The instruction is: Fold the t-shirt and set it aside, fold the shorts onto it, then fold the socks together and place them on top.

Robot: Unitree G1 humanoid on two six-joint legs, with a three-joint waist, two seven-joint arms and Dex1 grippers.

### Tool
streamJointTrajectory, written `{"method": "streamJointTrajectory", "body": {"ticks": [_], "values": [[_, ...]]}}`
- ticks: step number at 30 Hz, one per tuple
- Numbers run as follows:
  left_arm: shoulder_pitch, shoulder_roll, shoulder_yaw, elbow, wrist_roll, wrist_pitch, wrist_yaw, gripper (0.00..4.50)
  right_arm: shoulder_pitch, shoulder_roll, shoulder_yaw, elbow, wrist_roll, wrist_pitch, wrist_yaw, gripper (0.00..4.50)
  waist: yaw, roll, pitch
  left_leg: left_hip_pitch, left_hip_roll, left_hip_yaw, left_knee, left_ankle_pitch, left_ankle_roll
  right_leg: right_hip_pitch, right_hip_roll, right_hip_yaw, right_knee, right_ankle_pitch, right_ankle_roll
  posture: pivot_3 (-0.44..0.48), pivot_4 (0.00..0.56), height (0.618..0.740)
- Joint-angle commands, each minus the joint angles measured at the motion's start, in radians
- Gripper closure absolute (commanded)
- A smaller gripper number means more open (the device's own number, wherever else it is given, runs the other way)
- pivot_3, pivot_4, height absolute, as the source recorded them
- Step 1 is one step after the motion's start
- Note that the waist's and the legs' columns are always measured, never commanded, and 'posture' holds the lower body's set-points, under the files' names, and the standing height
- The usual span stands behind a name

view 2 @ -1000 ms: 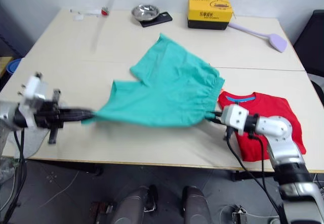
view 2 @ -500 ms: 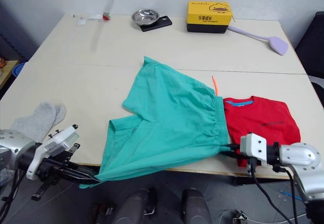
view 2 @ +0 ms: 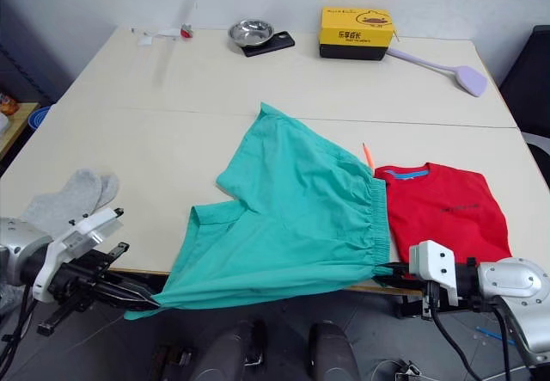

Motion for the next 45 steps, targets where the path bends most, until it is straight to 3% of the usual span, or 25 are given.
{"method": "streamJointTrajectory", "body": {"ticks": [1, 8, 14, 19, 28, 32, 35, 44, 45], "values": [[0.002, 0.0, 0.028, 0.01, 0.005, -0.016, -0.014, 4.48, 0.037, 0.009, -0.065, -0.067, 0.045, 0.035, -0.018, 4.5, 0.0, 0.0, 0.0, 0.0, 0.0, 0.0, -0.001, 0.0, 0.0, 0.0, 0.0, 0.0, 0.0, 0.0, 0.0, 0.0, 0.15, 0.74], [-0.021, 0.038, 0.029, 0.031, 0.007, -0.013, -0.055, 4.48, 0.118, 0.003, -0.118, -0.169, 0.117, 0.141, -0.02, 4.5, 0.0, 0.0, 0.0, -0.001, 0.0, 0.0, -0.002, -0.001, -0.001, -0.001, 0.0, 0.0, -0.002, -0.001, -0.001, 0.0, 0.15, 0.74], [-0.277, -0.059, 0.011, 0.135, -0.061, 0.034, -0.007, 4.48, 0.117, -0.007, -0.172, -0.184, 0.14, 0.203, -0.023, 4.5, 0.006, 0.0, -0.001, -0.001, 0.0, 0.0, -0.001, 0.0, 0.001, 0.001, 0.0, 0.0, -0.002, 0.001, 0.0, 0.0, 0.15, 0.74], [-0.594, -0.23, -0.066, 0.368, 0.068, -0.083, 0.055, 4.48, 0.075, 0.022, -0.209, -0.237, 0.242, 0.382, -0.138, 4.5, 0.013, -0.003, -0.001, -0.002, 0.0, 0.0, 0.0, 0.002, 0.001, -0.001, 0.0, -0.001, 0.0, 0.002, 0.002, 0.0, 0.15, 0.74], [-1.103, -0.528, -0.233, 1.07, 0.472, -0.638, 0.061, 4.48, -0.127, 0.081, -0.232, -0.219, 0.268, 0.597, -0.436, 4.5, 0.023, -0.007, 0.0, -0.004, -0.002, 0.005, 0.002, 0.007, 0.005, -0.001, 0.0, 0.0, -0.002, 0.005, 0.008, 0.0, 0.15, 0.74], [-1.29, -0.663, -0.229, 1.355, 0.582, -0.853, 0.163, 4.48, -0.226, 0.139, -0.213, -0.174, 0.261, 0.672, -0.57, 4.5, 0.026, -0.012, 0.002, -0.007, -0.003, 0.004, 0.005, 0.006, 0.007, -0.003, 0.0, 0.0, -0.003, 0.006, 0.009, 0.0, 0.15, 0.74], [-1.355, -0.72, -0.223, 1.482, 0.652, -0.955, 0.265, 4.48, -0.264, 0.172, -0.186, -0.161, 0.215, 0.668, -0.617, 4.5, 0.026, -0.012, 0.002, -0.017, -0.003, 0.003, 0.012, 0.005, 0.01, -0.009, -0.001, -0.002, -0.002, 0.007, 0.011, 0.0, 0.15, 0.74], [-1.368, -0.847, -0.185, 1.653, 0.784, -1.098, 0.614, 4.48, -0.344, 0.347, -0.113, -0.084, 0.019, 0.619, -0.85, 4.5, 0.02, -0.014, 0.002, -0.025, -0.005, 0.011, 0.018, 0.005, 0.018, -0.018, -0.003, 0.0, 0.001, 0.011, 0.019, 0.0, 0.15, 0.74], [-1.364, -0.861, -0.161, 1.657, 0.774, -1.11, 0.655, 4.3, -0.34, 0.366, -0.117, -0.09, 0.011, 0.608, -0.862, 4.5, 0.02, -0.014, 0.002, -0.025, -0.005, 0.011, 0.018, 0.005, 0.018, -0.018, -0.003, 0.001, 0.001, 0.011, 0.019, 0.0, 0.15, 0.74]]}}
